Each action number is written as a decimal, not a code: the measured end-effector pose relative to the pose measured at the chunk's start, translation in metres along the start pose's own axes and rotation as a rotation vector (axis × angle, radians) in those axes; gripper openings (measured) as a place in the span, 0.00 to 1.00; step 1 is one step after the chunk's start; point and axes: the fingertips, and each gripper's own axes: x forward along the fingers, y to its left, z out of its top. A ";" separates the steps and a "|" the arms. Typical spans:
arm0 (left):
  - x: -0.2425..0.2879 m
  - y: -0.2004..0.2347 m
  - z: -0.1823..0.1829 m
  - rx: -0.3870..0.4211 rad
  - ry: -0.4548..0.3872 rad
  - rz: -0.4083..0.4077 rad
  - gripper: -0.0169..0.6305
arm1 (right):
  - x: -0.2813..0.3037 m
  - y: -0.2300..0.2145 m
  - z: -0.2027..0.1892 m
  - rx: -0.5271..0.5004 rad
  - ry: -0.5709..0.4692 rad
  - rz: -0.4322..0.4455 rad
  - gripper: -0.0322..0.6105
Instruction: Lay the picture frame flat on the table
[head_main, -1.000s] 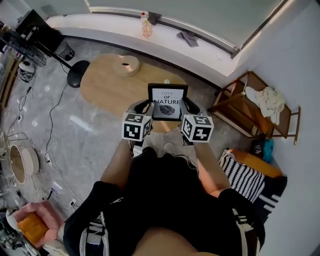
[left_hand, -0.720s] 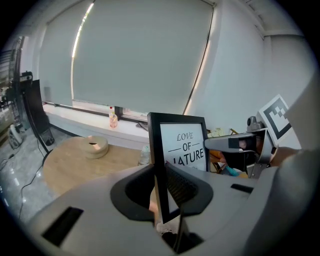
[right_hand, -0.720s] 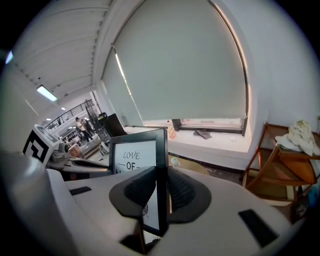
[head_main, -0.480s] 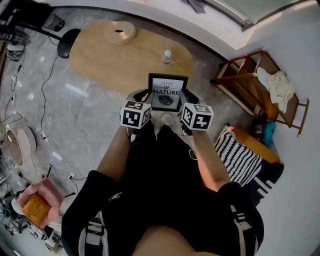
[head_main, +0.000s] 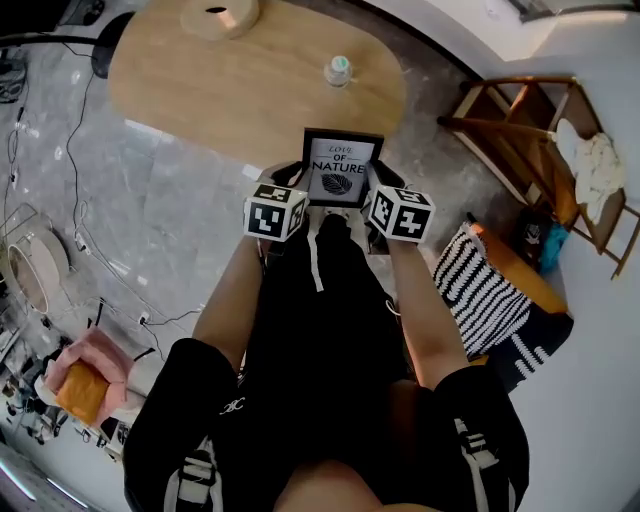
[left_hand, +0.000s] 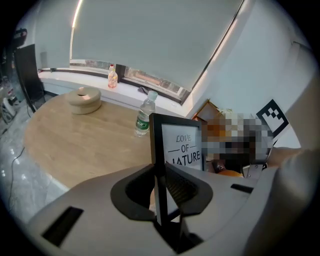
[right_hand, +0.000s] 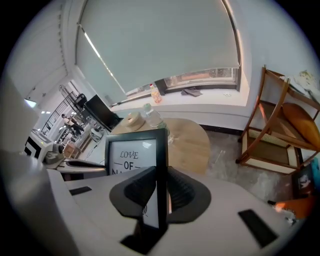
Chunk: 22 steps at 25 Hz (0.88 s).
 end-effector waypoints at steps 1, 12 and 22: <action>0.013 0.007 -0.003 -0.006 0.008 -0.004 0.15 | 0.014 -0.006 -0.003 0.003 0.009 -0.005 0.18; 0.166 0.065 -0.029 -0.017 0.110 -0.046 0.15 | 0.156 -0.086 -0.035 0.072 0.102 -0.046 0.18; 0.228 0.092 -0.051 -0.106 0.187 -0.033 0.14 | 0.213 -0.118 -0.054 0.118 0.194 -0.135 0.18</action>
